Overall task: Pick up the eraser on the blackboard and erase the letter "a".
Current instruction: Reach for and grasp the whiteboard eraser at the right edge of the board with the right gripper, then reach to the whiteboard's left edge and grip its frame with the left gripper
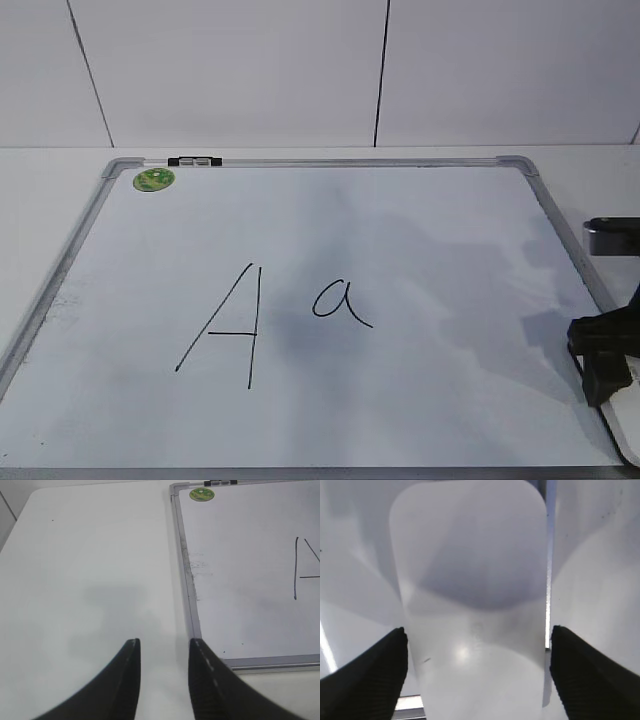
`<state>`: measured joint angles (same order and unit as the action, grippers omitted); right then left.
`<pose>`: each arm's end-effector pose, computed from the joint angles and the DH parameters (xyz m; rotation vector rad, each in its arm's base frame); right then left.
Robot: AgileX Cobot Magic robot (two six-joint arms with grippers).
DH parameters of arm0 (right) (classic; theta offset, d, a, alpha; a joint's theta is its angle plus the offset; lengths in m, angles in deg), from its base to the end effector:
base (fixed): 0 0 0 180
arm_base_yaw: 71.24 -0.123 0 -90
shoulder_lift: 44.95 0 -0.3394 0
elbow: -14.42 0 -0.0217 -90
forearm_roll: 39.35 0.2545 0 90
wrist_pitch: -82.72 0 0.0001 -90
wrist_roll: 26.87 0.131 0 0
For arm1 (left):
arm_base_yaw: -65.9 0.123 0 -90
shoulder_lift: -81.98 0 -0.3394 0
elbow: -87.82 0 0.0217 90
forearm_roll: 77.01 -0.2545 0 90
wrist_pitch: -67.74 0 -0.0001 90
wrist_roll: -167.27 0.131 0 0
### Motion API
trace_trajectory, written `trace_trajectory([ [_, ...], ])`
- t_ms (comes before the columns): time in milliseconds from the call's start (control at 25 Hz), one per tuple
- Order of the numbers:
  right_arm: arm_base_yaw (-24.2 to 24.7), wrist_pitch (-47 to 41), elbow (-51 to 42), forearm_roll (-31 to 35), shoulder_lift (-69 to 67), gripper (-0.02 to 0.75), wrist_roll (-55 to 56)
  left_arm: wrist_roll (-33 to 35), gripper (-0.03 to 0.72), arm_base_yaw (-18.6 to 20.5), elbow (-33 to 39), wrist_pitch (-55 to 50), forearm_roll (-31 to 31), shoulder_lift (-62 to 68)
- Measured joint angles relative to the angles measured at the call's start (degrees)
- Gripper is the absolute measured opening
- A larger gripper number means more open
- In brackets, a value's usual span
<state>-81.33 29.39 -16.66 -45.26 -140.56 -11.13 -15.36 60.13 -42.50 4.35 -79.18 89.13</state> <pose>0.2484 0.0332 0.1956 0.0577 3.1204 -0.1260 -0.0219 0.0067 0.2567 0.0549 2.0972 -0.0427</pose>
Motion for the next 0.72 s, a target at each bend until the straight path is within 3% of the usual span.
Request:
trace_trajectory([
  [720, 0.0, 1.6, 0.0, -0.1, -1.4, 0.669, 0.1, 0.0, 0.245, 0.0, 0.0, 0.0, 0.0, 0.0],
])
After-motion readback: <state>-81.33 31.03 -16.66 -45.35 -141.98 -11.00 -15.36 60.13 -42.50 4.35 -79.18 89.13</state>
